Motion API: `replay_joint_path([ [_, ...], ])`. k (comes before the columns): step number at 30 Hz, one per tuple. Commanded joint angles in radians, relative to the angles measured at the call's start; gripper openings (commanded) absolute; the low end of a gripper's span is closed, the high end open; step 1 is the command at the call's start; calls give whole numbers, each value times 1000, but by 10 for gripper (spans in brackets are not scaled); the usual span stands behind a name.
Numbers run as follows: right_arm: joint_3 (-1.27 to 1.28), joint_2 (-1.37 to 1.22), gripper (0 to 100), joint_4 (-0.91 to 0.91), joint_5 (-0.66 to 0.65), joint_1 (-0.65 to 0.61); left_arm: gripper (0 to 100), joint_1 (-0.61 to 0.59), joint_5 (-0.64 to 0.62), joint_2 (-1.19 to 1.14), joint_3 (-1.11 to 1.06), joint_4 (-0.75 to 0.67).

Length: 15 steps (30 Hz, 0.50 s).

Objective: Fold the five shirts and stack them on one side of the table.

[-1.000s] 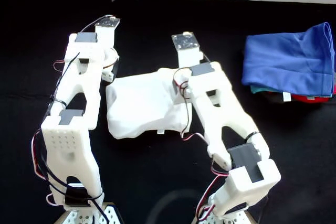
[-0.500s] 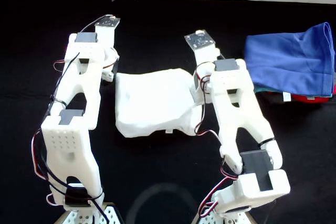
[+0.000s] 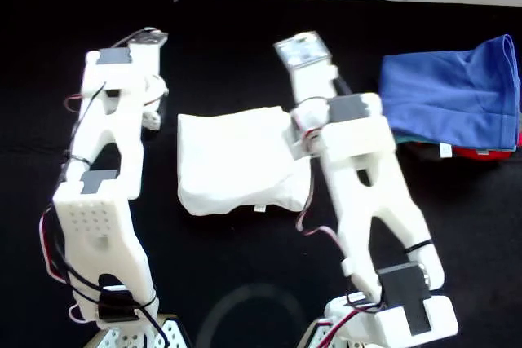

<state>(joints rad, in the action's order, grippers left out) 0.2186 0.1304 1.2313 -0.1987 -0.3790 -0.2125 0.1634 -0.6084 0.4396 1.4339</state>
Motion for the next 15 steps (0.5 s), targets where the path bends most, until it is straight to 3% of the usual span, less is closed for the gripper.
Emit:
replay_joint_path([
  [1, -24, -2, 168, -10, 14, -87, 10, -82, 2, 79, 125, 121],
  [9, -202, -239, 169, 13, 14, -104, 10, -262, 8, 208, 156, 229],
  [15, -371, -346, 169, 102, 12, -105, 10, -311, 8, 229, 156, 229],
])
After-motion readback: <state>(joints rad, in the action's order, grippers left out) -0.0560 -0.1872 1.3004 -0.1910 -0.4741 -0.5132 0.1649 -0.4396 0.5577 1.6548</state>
